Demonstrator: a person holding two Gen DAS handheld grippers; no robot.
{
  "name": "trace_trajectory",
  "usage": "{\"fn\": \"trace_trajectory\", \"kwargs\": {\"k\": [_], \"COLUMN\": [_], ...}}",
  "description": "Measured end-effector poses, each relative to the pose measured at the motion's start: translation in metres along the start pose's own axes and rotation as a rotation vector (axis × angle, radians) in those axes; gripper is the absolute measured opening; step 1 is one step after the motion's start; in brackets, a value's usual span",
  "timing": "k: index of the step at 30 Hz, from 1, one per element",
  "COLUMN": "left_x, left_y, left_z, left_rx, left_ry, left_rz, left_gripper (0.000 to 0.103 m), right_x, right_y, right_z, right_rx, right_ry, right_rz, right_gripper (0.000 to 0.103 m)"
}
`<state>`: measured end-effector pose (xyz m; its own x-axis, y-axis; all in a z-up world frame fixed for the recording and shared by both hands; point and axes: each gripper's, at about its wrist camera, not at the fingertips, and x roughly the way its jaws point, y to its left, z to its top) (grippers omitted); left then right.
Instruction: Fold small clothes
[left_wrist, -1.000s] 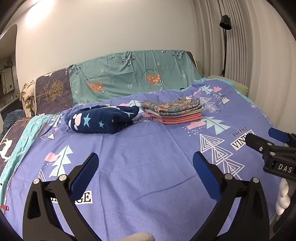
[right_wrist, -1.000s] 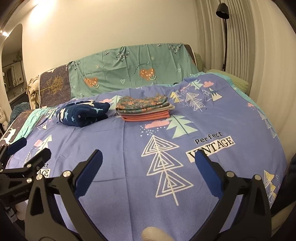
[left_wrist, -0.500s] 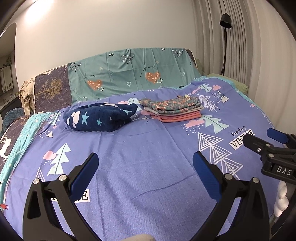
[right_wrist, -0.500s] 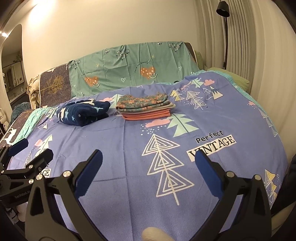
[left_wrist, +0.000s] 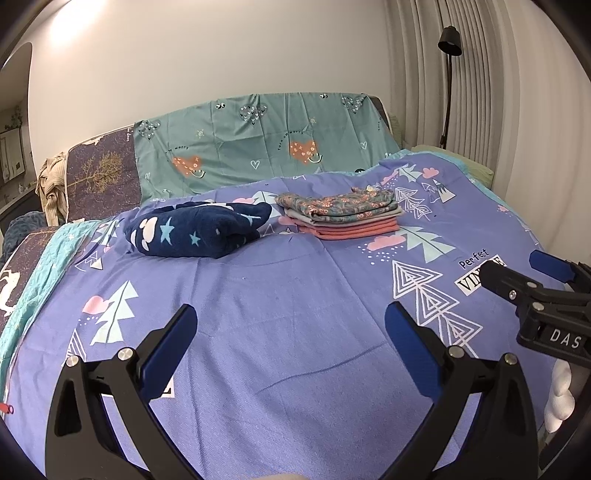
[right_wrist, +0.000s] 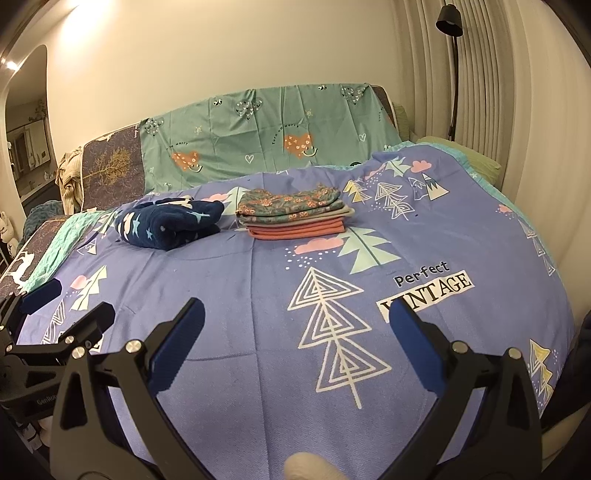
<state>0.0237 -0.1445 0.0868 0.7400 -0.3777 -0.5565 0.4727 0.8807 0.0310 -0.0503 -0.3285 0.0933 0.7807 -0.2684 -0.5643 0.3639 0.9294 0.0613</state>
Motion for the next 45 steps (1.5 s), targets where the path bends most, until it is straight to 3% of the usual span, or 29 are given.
{"fn": "trace_trajectory", "kwargs": {"k": [45], "left_x": [0.0087], "left_y": [-0.0002], "left_z": [-0.0057], "left_rx": [0.002], "left_ry": [0.031], "left_rz": [-0.012], "left_gripper": [0.102], "right_x": [0.0063], "right_y": [-0.0036], "right_z": [-0.0046], "right_rx": [0.001], "right_ry": [0.012], "right_rz": [-0.017], "right_gripper": [0.101]}}
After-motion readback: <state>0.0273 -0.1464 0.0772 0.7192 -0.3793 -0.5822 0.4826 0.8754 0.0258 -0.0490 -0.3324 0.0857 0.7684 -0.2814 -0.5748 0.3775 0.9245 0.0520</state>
